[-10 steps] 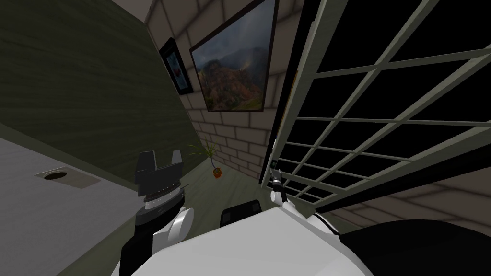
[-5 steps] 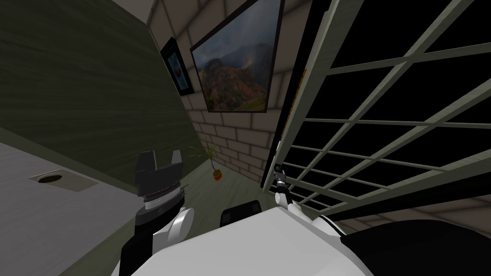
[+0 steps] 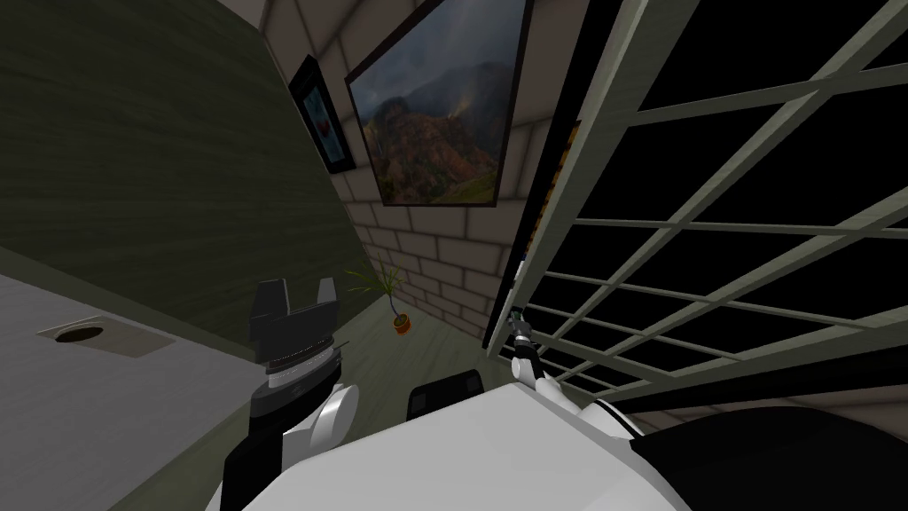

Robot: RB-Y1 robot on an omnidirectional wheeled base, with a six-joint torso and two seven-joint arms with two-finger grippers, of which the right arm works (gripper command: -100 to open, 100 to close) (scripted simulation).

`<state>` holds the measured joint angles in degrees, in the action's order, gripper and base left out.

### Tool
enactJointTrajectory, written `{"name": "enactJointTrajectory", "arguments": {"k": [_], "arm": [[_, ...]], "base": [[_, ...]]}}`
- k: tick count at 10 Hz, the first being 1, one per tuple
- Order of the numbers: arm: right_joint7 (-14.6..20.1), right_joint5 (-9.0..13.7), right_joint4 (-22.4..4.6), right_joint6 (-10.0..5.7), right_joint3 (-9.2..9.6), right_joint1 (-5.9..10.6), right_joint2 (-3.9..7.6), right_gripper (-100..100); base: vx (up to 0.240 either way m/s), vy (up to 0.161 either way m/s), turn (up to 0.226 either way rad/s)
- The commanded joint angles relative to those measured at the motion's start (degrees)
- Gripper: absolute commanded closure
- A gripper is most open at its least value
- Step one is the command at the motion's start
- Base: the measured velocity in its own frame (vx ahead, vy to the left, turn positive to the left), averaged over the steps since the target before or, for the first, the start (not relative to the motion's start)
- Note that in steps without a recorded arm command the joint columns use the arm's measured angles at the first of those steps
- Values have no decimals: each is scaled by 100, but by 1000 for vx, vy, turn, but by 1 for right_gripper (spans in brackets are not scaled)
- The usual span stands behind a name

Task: Pull the door open

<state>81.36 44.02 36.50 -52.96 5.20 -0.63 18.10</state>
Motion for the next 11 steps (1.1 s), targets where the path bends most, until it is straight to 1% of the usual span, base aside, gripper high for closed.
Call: {"name": "enactJointTrajectory", "arguments": {"k": [1, 3, 4, 7, 8, 11], "arm": [[3, 0, 1, -2, 3, -3, -6, 100], [3, 0, 1, -2, 3, -3, -6, 100], [69, -53, 42, 18, 107, -20, 21, 100], [207, -148, 130, 36, 301, -49, 76, 100], [285, -202, 180, 45, 410, -66, 107, 100], [460, -322, 292, 67, 655, -104, 175, 100]], "base": [[-11, 2, 5], [-3, 1, 0], [-128, -17, 54], [-218, 2, 64], [-270, -7, 78], [-250, -3, 64]]}}
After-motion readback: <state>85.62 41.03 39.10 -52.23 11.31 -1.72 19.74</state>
